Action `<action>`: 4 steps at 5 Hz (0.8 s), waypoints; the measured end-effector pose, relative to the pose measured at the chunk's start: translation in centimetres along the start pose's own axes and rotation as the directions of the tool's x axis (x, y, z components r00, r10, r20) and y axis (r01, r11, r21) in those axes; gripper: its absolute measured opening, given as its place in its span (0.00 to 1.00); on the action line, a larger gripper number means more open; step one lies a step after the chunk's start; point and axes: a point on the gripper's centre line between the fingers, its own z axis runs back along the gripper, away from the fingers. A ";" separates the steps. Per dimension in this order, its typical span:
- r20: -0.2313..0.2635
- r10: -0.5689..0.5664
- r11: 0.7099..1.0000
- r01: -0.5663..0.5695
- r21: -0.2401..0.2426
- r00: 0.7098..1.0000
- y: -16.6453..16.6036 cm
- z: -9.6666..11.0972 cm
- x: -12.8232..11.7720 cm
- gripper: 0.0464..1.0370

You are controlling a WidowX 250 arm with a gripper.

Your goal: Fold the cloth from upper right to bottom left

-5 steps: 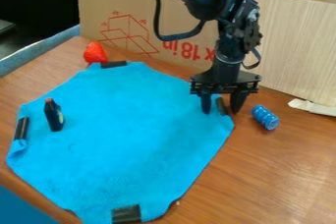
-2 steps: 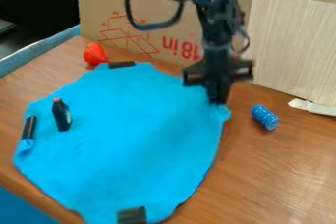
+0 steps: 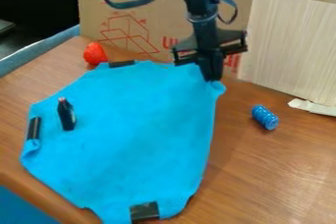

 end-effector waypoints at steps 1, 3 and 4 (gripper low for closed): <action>0.000 0.005 1.000 -0.005 -0.020 1.000 1.1 1.3 -0.1 0.01; -0.017 0.006 0.999 -0.006 -0.042 1.000 5.4 3.3 -0.5 0.01; -0.016 -0.004 0.999 0.003 -0.049 1.000 7.6 4.4 -0.7 0.01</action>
